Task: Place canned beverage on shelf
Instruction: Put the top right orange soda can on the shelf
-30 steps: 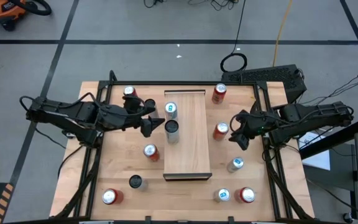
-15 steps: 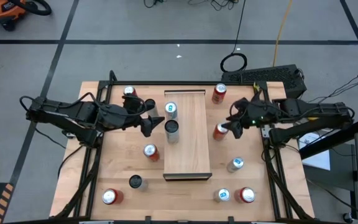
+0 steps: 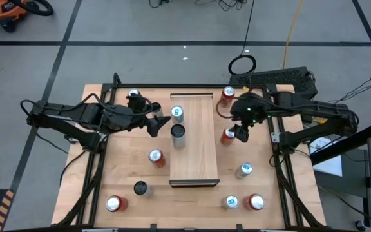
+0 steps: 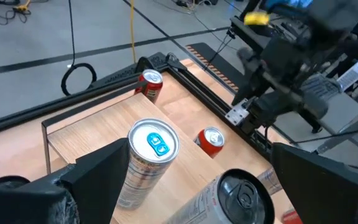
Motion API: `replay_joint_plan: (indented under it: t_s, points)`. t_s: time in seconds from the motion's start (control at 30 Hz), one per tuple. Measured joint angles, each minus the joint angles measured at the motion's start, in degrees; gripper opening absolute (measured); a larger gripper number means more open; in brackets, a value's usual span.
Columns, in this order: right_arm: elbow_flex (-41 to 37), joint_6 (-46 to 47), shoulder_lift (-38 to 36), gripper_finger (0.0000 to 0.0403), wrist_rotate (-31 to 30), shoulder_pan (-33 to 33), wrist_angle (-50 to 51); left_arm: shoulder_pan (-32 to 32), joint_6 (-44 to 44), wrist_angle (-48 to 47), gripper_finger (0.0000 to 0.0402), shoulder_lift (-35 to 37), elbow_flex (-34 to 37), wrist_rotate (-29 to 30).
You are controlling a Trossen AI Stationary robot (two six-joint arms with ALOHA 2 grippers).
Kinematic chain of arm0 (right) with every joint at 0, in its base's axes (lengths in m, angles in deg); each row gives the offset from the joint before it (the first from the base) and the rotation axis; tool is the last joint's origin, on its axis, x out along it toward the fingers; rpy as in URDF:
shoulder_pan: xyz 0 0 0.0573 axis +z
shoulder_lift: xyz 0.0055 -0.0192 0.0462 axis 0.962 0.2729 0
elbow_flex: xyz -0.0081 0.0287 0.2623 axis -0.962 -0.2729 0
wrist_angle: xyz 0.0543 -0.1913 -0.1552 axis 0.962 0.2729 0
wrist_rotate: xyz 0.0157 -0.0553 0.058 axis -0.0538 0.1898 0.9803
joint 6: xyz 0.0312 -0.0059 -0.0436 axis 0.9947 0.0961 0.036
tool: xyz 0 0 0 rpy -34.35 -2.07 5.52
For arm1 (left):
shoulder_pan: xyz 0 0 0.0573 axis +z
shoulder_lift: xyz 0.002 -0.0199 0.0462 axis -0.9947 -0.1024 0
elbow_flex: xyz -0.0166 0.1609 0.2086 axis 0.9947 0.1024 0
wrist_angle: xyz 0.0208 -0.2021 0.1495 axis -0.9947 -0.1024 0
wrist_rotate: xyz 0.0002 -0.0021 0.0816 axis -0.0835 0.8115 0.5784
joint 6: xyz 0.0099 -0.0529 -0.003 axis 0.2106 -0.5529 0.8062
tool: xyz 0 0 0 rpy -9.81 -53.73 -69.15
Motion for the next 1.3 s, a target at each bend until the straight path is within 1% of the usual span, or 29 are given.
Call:
replay_joint_plan:
  t_s: [0.07, 0.2, 0.33, 0.5, 0.67, 0.77, 0.87, 1.07, 1.2, 1.3]
  points:
    - [0.0, -2.79, 1.13, 0.0239, 1.73, -0.91, 0.97, 0.0, -0.36, -0.02, 0.0393, 0.0, 0.0, 0.71]
    - [0.0, -8.03, 2.03, 0.0239, 1.88, -1.37, 2.4, 0.0, -0.46, -0.07, 0.0393, 0.0, 0.0, 0.83]
    - [0.0, -10.6, 2.13, 0.0248, 2.91, -1.64, 3.01, 0.0, -0.48, -0.09, 0.0393, 0.0, 0.0, 0.86]
    - [-2.56, -10.71, 1.65, 0.028, 3.39, -1.64, 2.38, 0.0, -0.47, -0.14, 0.0393, 0.0, 0.0, 0.86]
    - [-6.57, -5.98, 1.49, 0.0302, 3.38, -1.61, 1.51, 0.0, -0.44, -0.13, 0.0393, 0.0, 0.0, 0.83]
    - [-7.63, -3.51, 1.49, 0.0304, 3.28, -0.95, 1.57, -0.07, -0.47, -0.15, 0.0393, 0.0, 0.0, 0.62]
    - [-7.65, -3.52, 1.45, 0.0304, 3.15, -0.1, 1.18, -0.56, -0.48, -0.07, 0.0393, 0.0, 0.0, 0.48]
    - [-7.65, -6.26, 1.45, 0.0305, 3.07, 0.23, -1.27, -0.95, -0.48, 0.24, 0.0393, 0.0, 0.0, 0.26]
    - [-7.65, -8.51, 1.57, 0.0305, 1.43, -0.55, -2.03, -0.92, -0.46, 0.24, 0.0393, 0.0, 0.0, 0.26]
    - [-7.66, -9.62, 2.33, 0.0312, 1.98, -1.54, -2.78, -0.92, -0.29, 0.25, 0.0393, 0.0, 0.0, 0.26]
